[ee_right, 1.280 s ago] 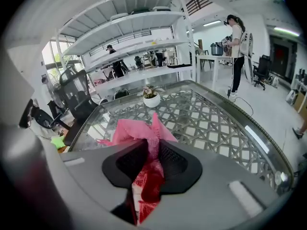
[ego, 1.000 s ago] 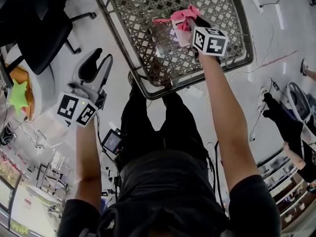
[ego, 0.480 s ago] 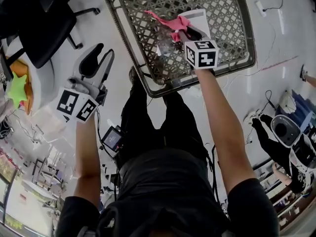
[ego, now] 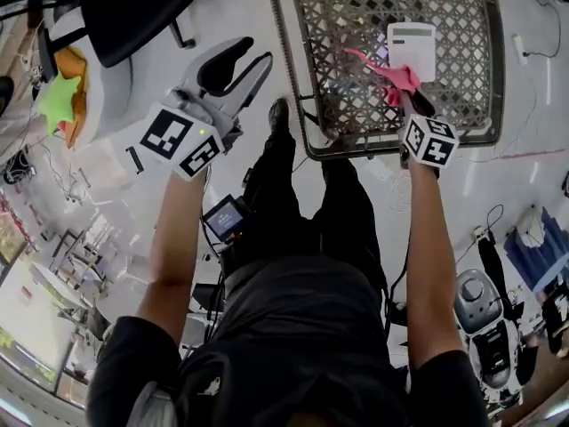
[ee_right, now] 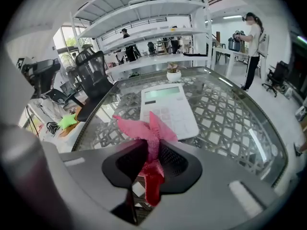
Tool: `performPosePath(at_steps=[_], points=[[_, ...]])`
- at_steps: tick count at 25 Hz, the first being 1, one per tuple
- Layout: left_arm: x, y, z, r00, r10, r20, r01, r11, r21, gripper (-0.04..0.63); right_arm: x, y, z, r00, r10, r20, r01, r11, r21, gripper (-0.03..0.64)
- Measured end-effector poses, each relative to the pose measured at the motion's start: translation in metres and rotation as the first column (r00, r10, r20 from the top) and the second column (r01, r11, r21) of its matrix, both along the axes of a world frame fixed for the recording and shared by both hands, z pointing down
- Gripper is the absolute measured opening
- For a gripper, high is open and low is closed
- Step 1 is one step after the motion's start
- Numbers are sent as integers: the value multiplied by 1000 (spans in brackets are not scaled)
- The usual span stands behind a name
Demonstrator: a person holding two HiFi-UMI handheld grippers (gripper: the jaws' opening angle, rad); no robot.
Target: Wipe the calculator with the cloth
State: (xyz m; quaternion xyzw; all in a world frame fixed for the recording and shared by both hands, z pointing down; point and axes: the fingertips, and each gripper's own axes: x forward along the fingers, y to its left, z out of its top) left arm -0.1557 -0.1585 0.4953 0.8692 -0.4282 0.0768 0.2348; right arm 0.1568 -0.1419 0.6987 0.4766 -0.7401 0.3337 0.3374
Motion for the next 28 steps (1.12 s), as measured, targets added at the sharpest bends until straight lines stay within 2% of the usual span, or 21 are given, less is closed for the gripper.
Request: performPosePath(at_steps=[8,13,16,21,28], points=[[-13,2,-16,999,-7,32,7,1000,11,178,102,-2,6,980,115,-160,-120,992,-25,78],[-25,8,-23,998,-4,64,2,1000,17,178,145,-14,2,960,194,-200,-201,979,-19,81],[-23,19,-36,997,-6,81,4,1000,24,178,157,-11,-9,962,219,-161,-225,974,-21,83],[-28,34,-64,995,-10,101,5,999,51,178,156,-1,-43,967,244,-72,-244,970,0,129],[-35,44,-109,994,-25,108,12,994,112,178,146,0,-139,961,272,45,-276,947,167,144]])
